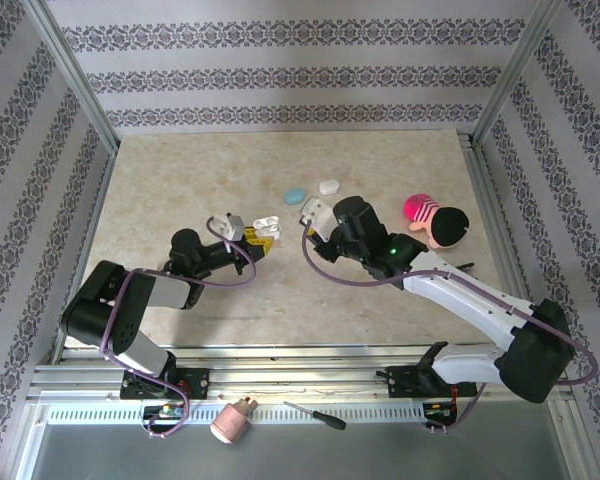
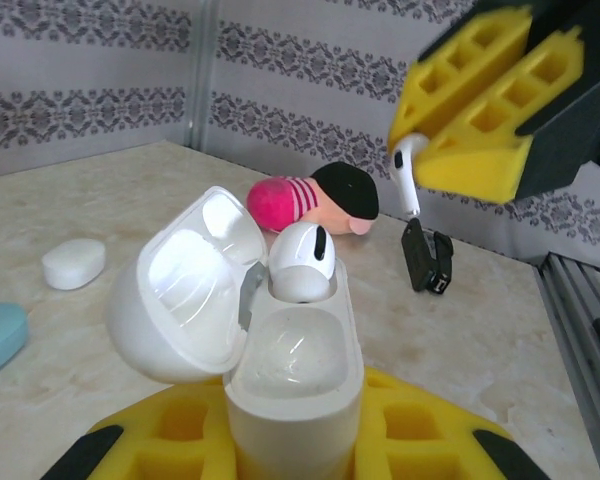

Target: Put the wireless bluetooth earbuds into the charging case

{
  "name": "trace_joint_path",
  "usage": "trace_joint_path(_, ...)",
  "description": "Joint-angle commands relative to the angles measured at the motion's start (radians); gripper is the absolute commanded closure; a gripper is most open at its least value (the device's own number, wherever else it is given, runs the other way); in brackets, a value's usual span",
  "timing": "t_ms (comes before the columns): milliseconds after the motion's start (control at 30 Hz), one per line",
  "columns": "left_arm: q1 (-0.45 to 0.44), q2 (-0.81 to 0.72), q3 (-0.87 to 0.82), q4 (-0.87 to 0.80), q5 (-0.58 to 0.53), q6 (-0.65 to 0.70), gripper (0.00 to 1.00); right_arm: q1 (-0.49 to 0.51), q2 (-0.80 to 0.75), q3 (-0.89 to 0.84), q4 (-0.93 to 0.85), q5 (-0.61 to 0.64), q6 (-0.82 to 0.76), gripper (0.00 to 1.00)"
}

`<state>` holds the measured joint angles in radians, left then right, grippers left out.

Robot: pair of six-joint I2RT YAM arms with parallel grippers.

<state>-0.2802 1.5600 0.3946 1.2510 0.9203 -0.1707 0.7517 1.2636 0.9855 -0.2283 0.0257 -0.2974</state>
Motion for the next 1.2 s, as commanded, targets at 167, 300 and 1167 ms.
trace_joint_path(167, -0.07, -0.084, 0.056, -0.313, 0.033, 0.212, 0.95, 0.039, 0.05, 0.107, 0.067, -0.022, -0.139, 0.86)
trace_joint_path(300, -0.074, -0.084, 0.055, -0.288, 0.039, 0.175, 0.95, 0.058, 0.077, 0.126, 0.08, -0.029, -0.158, 0.86)
trace_joint_path(1167, -0.082, -0.028, 0.084, -0.18, 0.028, 0.062, 0.95, 0.147, 0.192, 0.159, 0.054, 0.045, -0.189, 0.89)
